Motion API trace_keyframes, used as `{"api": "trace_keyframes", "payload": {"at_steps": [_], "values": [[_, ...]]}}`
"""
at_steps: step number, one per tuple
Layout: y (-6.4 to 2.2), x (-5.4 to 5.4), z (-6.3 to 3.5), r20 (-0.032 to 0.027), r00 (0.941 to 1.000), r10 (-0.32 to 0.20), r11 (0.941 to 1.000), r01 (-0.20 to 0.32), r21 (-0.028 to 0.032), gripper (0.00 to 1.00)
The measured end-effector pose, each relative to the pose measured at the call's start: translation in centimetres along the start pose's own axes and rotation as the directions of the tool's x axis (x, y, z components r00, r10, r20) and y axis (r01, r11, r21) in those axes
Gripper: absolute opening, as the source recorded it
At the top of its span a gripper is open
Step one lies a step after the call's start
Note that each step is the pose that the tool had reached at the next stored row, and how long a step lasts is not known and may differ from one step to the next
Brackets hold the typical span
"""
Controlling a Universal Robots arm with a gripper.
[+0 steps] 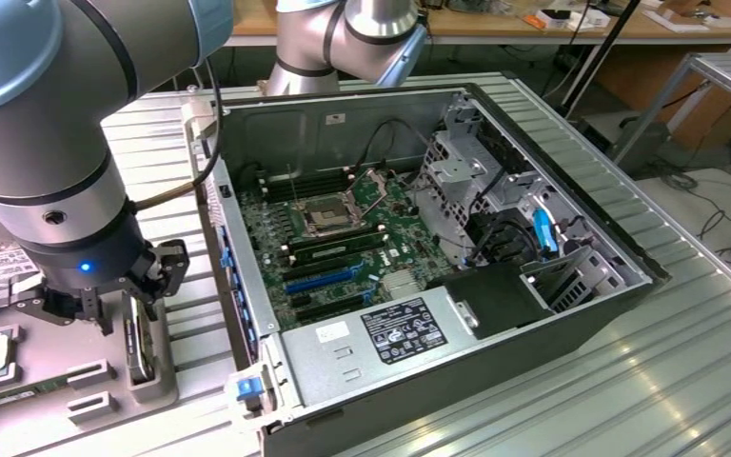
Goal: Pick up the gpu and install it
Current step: 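Pick up the gpu and move the gpu toward the slot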
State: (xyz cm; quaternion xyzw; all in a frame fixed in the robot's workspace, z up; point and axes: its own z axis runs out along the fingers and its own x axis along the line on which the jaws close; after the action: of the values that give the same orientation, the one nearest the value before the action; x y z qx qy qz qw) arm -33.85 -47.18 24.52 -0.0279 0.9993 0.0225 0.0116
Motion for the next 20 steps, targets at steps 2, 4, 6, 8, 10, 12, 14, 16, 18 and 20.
{"api": "trace_keyframes", "payload": {"at_steps": [2, 4, 6, 8, 10, 12, 14, 16, 18, 20], "values": [[0.00, 0.00, 0.00, 0.0000, 1.0000, 0.000, 1.0000, 0.000, 0.0000, 0.45], [0.00, 0.00, 0.00, 0.0000, 1.0000, 0.000, 1.0000, 0.000, 0.0001, 0.38], [0.00, -0.05, 0.01, 0.0002, 1.0000, 0.000, 1.0000, 0.000, -0.0001, 0.38], [-0.01, -0.07, 0.00, 0.0000, 1.0000, 0.000, 1.0000, 0.000, 0.0001, 0.38], [0.00, -0.09, 0.00, 0.0000, 1.0000, 0.000, 1.0000, 0.000, 0.0001, 0.38], [-0.01, -0.16, 0.00, 0.0000, 1.0000, 0.000, 1.0000, 0.000, 0.0001, 0.38], [-0.01, -0.16, 0.00, -0.0001, 1.0000, 0.000, 1.0000, 0.000, 0.0001, 0.38], [-0.01, -0.16, 0.00, -0.0001, 1.0000, 0.000, 1.0000, 0.000, 0.0001, 0.38], [-0.01, -0.16, 0.00, 0.0000, 1.0000, 0.000, 1.0000, 0.000, 0.0001, 0.38], [-0.01, -0.16, 0.00, 0.0000, 1.0000, 0.000, 1.0000, 0.000, 0.0001, 0.38]]}}
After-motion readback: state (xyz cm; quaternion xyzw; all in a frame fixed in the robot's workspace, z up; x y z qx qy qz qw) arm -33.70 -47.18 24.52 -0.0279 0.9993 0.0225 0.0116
